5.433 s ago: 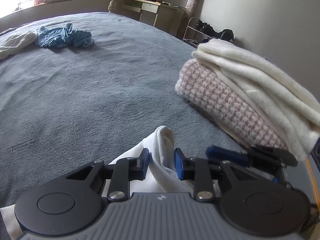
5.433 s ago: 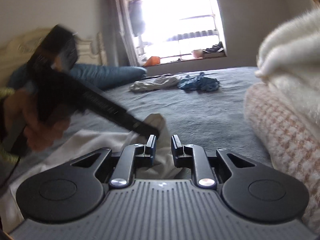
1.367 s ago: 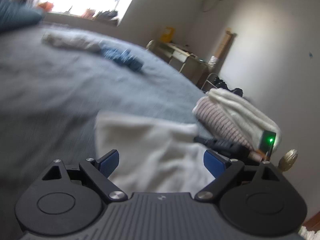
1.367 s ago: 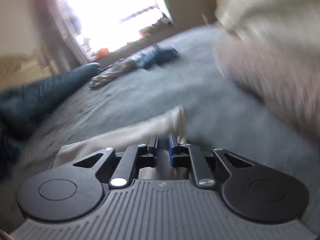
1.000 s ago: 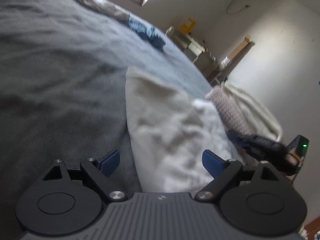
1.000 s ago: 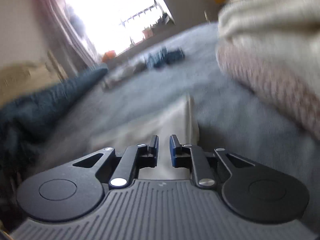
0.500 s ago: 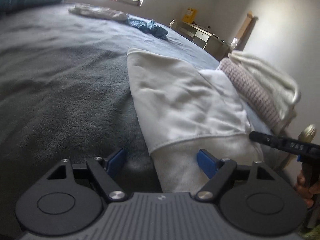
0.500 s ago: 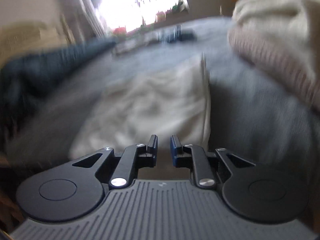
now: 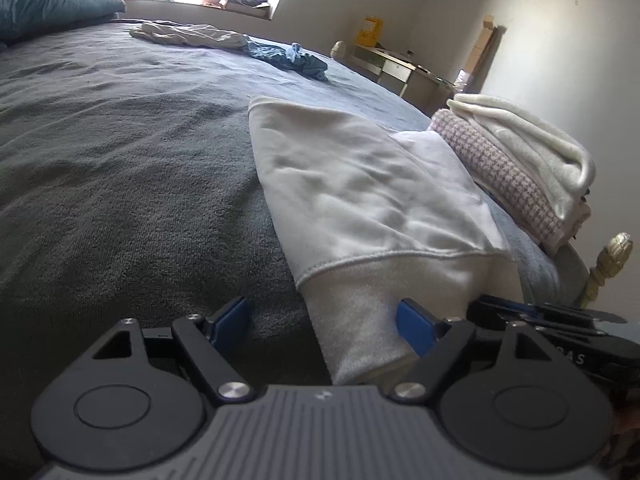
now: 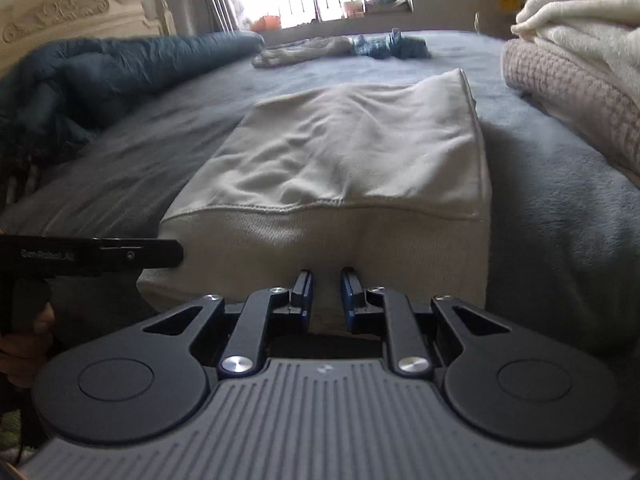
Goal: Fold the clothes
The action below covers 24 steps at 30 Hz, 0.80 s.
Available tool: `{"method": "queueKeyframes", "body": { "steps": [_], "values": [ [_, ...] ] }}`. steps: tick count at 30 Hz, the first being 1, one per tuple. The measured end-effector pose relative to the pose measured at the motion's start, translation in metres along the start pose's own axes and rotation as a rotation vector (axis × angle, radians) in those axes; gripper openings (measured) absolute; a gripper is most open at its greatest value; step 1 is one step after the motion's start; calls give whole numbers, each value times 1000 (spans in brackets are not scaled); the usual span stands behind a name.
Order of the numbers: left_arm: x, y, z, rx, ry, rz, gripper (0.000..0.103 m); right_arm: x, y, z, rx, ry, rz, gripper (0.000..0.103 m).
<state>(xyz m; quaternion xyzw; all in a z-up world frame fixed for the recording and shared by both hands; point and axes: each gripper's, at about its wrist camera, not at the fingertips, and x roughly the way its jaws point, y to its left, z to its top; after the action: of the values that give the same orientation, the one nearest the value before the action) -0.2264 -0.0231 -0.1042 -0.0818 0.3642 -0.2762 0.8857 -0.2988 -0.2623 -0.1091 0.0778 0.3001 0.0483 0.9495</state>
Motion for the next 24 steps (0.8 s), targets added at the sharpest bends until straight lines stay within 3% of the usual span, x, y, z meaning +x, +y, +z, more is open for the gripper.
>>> {"method": "queueKeyframes", "body": {
  "steps": [5, 11, 13, 17, 20, 24],
  "values": [
    [-14, 7, 5, -71, -27, -10, 82, -17, -2, 10, 13, 25, 17, 15],
    [-15, -6, 38, 77, -93, 16, 88, -18, -18, 24, 71, -22, -34, 20],
    [2, -8, 48, 92, -76, 30, 88, -13, -26, 29, 99, -32, -52, 20],
    [40, -4, 46, 74, 41, 83, 85, -5, -36, 27, 111, -23, -53, 22],
    [36, -4, 52, 82, 40, 82, 85, -10, -41, 33, 98, -29, -38, 25],
    [46, -6, 71, 87, 59, 125, 86, -18, -67, 58, 113, -122, -48, 44]
  ]
}}
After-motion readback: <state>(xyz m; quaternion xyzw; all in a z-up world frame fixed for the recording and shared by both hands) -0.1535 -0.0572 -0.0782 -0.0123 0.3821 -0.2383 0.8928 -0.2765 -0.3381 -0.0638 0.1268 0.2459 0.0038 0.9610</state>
